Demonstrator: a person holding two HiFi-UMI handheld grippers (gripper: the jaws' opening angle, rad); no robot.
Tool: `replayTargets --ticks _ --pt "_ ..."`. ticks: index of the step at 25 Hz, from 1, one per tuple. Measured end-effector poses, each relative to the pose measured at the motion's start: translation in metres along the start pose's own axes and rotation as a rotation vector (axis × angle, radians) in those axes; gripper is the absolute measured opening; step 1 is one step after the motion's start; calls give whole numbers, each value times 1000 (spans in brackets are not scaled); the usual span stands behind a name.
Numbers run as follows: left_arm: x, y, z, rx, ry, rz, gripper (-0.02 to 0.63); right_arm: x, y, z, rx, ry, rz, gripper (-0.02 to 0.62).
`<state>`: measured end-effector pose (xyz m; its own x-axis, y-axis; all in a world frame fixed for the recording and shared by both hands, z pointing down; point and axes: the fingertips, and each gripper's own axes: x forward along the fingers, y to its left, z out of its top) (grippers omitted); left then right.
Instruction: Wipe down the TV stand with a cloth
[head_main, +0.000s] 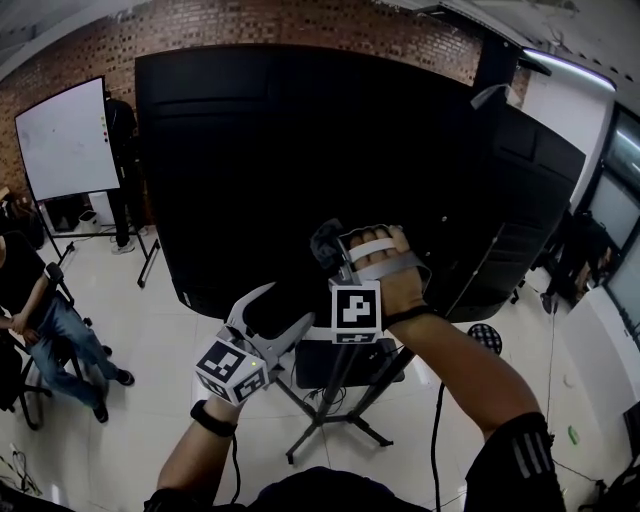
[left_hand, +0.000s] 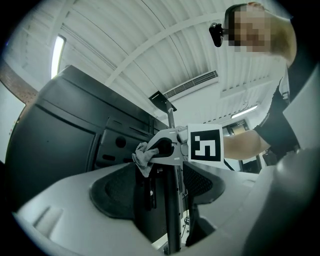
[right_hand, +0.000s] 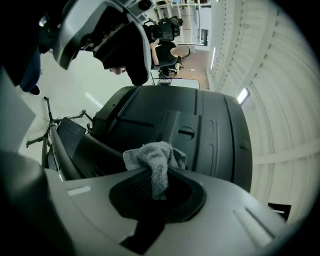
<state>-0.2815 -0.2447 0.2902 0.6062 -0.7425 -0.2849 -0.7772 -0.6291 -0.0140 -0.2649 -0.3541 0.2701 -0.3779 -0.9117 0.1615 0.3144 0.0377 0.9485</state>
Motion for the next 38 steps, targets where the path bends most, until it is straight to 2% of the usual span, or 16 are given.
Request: replayTargets --ticks 6,8,13,17,29,34,38 --pt "6 -8 1 -8 12 -10 322 -5 3 -9 -8 2 -21 36" --pt "8 -10 1 -5 19 -15 322 -14 1 -4 60 -47 -16 37" --pt "10 -15 0 9 20 -26 322 -46 -8 2 314 -227 -2 37" --pt "17 -24 7 26 25 -25 322 -74 -19 -14 402 -273 -53 37" --pt "59 -61 29 71 -21 -16 322 -111 -68 -93 485 -334 -192 38" --pt "75 -69 28 74 -15 20 322 -91 -62 -102 493 -378 -134 38" --pt "81 -73 16 76 12 66 322 -93 -46 -97 460 -417 -141 38"
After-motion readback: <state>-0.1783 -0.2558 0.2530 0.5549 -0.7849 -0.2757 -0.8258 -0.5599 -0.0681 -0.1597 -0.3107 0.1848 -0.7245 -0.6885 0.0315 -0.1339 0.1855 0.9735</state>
